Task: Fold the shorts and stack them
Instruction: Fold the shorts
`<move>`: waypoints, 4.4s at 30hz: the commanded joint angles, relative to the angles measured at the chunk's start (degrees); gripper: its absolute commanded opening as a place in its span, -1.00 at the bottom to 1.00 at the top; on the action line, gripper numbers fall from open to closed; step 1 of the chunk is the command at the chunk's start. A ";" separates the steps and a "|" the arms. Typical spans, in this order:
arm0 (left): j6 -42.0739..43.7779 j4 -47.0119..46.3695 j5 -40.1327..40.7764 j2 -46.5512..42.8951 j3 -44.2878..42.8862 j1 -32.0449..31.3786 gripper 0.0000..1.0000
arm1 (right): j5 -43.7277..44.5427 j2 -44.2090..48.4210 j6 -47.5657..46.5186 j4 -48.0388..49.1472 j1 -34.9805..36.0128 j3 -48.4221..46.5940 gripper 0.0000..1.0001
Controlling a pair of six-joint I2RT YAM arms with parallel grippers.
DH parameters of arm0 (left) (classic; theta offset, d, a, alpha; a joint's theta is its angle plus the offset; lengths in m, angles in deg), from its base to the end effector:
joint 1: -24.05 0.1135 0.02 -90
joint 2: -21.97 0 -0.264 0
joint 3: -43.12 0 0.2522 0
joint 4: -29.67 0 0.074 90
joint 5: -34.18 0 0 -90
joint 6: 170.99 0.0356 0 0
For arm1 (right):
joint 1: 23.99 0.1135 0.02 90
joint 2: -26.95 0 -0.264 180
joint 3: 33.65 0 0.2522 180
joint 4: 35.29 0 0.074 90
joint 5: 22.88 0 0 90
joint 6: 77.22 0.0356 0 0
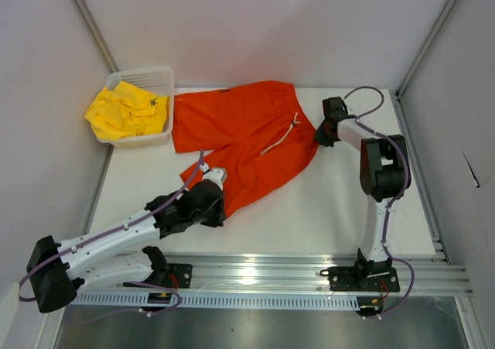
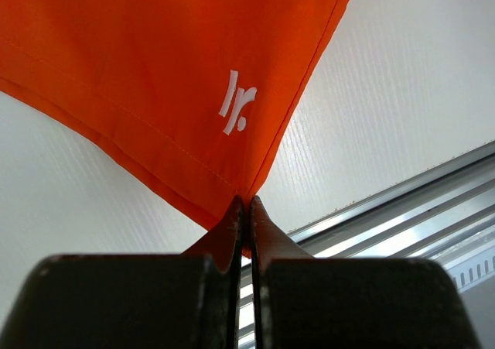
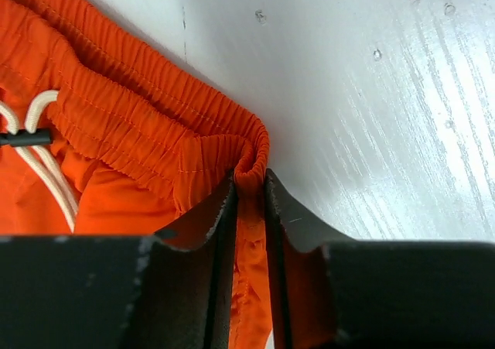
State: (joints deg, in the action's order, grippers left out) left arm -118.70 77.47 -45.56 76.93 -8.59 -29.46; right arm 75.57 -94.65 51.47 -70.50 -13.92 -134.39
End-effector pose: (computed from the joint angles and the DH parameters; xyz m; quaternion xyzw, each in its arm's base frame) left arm 0.1174 -0.1480 0.2306 0.0995 0.9342 -0.1783 0.2925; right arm 0.4489 0.0744 0.1579 0.2566 0.9190 0.0559 0.2941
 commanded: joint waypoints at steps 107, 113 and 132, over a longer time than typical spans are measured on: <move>13.63 1.65 -13.69 50.94 -72.51 35.23 -1.00 | -26.90 8.84 11.74 -6.87 -23.25 -15.41 -1.00; 12.58 0.94 -13.87 59.80 -78.58 38.13 -1.00 | -33.05 -1.60 19.04 8.93 -21.85 -22.34 -1.00; 10.47 -2.22 -12.11 65.80 -74.82 42.27 -1.00 | -36.66 -21.74 25.11 20.84 -15.87 -39.93 -0.77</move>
State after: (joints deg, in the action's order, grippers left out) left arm -107.97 76.12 -59.03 142.52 -82.51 12.83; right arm 39.22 -115.04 76.11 -52.21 -30.09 -171.09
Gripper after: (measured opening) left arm 0.008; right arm 0.092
